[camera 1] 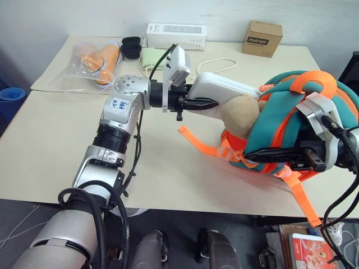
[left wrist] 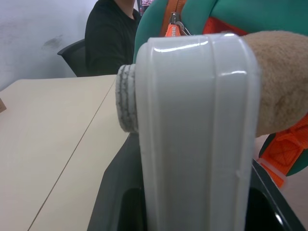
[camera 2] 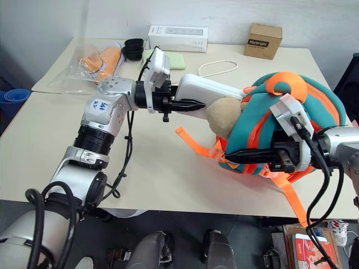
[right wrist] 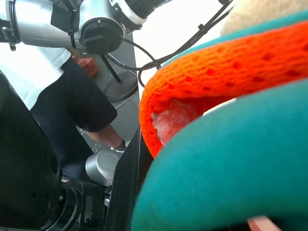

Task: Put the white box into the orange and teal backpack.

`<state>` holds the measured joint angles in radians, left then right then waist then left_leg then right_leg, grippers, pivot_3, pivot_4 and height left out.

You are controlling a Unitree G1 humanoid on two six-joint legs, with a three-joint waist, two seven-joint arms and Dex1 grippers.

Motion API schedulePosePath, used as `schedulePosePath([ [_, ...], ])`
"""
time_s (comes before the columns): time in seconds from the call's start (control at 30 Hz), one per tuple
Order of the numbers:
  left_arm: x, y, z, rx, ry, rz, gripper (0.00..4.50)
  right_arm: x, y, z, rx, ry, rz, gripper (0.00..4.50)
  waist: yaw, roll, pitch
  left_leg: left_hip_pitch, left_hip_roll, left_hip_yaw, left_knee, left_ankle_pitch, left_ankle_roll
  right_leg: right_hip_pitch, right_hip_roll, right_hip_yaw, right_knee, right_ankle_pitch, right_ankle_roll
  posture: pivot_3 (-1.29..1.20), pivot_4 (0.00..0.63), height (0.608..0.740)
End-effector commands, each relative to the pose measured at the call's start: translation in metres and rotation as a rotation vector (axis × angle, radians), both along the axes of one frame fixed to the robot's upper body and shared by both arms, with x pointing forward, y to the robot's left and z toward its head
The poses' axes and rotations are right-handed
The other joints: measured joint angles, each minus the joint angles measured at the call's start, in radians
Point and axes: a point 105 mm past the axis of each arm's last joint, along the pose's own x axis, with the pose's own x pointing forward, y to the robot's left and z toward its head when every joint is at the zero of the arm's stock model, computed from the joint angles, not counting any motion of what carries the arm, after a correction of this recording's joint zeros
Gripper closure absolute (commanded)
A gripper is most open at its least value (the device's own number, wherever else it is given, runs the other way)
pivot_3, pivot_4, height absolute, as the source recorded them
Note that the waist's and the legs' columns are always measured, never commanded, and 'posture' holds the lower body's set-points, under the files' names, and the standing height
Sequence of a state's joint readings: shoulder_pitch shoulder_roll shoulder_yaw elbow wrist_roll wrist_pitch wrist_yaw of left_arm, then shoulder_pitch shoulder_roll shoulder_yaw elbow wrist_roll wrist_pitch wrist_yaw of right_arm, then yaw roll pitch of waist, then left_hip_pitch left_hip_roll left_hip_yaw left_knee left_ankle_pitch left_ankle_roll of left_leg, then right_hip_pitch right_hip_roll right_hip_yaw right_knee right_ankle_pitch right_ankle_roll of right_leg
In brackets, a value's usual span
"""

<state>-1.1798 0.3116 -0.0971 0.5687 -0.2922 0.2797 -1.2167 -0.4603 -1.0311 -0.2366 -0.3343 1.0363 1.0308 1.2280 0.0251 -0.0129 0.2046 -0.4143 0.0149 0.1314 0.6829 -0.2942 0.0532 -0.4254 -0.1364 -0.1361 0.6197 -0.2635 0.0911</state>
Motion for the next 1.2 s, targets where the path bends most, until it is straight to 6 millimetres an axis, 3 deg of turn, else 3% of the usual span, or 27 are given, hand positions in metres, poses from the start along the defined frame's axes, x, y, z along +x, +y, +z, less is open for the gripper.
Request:
schedulePosePath([
  [0.03, -0.002, 0.026, 0.017, 0.011, -0.013, -0.004, 3.26, -0.015, 0.004, 0.008, -0.003, -0.023, 0.048, 4.49, -0.004, 0.000, 0.000, 0.000, 0.000, 0.000, 0.000, 0.000, 0.000, 0.000, 0.000, 0.000, 0.000, 0.000, 0.000, 0.00, 0.150, 0.740],
  [0.2, -0.016, 0.060, 0.043, -0.010, 0.036, -0.043, 3.26, -0.026, 0.004, 0.007, -0.019, -0.013, 0.070, 4.49, -0.012, 0.000, 0.000, 0.000, 0.001, 0.001, 0.000, -0.001, -0.001, -0.002, 0.002, 0.000, 0.000, 0.000, 0.000, 0.00, 0.150, 0.740],
  [0.33, -0.036, 0.060, 0.051, -0.010, 0.071, -0.135, 3.26, -0.038, 0.005, 0.017, 0.006, -0.009, 0.118, 4.49, -0.009, 0.000, 0.000, -0.001, 0.001, 0.001, 0.000, -0.001, -0.001, -0.002, 0.001, 0.000, 0.000, 0.000, 0.000, 0.00, 0.150, 0.740],
  [0.47, -0.044, 0.046, 0.039, 0.017, 0.065, -0.180, 3.26, -0.042, 0.004, 0.022, 0.017, 0.011, 0.132, 4.49, 0.001, 0.000, 0.000, -0.003, 0.000, -0.001, 0.001, -0.001, 0.000, -0.002, 0.001, 0.000, 0.000, 0.000, 0.000, 0.00, 0.150, 0.740],
  [0.67, -0.039, 0.024, 0.010, 0.071, 0.067, -0.203, 3.26, -0.038, 0.002, 0.020, 0.007, 0.025, 0.110, 4.49, 0.000, 0.000, 0.000, -0.004, 0.000, 0.000, 0.002, 0.000, 0.001, -0.002, 0.000, 0.000, 0.000, 0.001, 0.001, 0.00, 0.150, 0.740],
  [0.77, -0.038, 0.026, -0.012, 0.168, 0.060, -0.211, 3.26, -0.032, -0.002, 0.018, -0.003, 0.022, 0.076, 4.49, -0.003, 0.000, 0.000, -0.004, 0.000, 0.000, 0.002, 0.000, 0.000, -0.003, 0.001, 0.000, 0.000, 0.001, 0.001, 0.00, 0.150, 0.740],
  [0.9, -0.035, 0.028, -0.020, 0.197, 0.053, -0.197, 3.26, -0.032, -0.004, 0.016, -0.008, 0.020, 0.069, 4.49, -0.006, 0.000, 0.000, -0.003, 0.001, 0.001, 0.002, 0.000, 0.000, -0.003, 0.001, 0.000, 0.000, 0.001, 0.000, 0.00, 0.150, 0.740],
  [1.03, -0.036, 0.005, -0.013, 0.087, 0.068, -0.211, 3.26, -0.033, 0.000, 0.012, -0.003, 0.010, 0.075, 4.49, 0.001, 0.000, 0.000, -0.003, 0.000, 0.001, 0.002, 0.000, 0.000, -0.003, 0.001, 0.001, 0.001, 0.001, 0.000, 0.00, 0.150, 0.740],
  [1.2, -0.034, -0.043, -0.026, 0.021, 0.092, -0.187, 3.26, -0.031, 0.006, 0.012, 0.015, -0.010, 0.079, 4.49, 0.005, 0.000, 0.000, -0.006, -0.001, -0.001, 0.005, 0.000, 0.003, -0.002, -0.001, 0.000, 0.000, 0.002, 0.003, 0.00, 0.150, 0.740],
])
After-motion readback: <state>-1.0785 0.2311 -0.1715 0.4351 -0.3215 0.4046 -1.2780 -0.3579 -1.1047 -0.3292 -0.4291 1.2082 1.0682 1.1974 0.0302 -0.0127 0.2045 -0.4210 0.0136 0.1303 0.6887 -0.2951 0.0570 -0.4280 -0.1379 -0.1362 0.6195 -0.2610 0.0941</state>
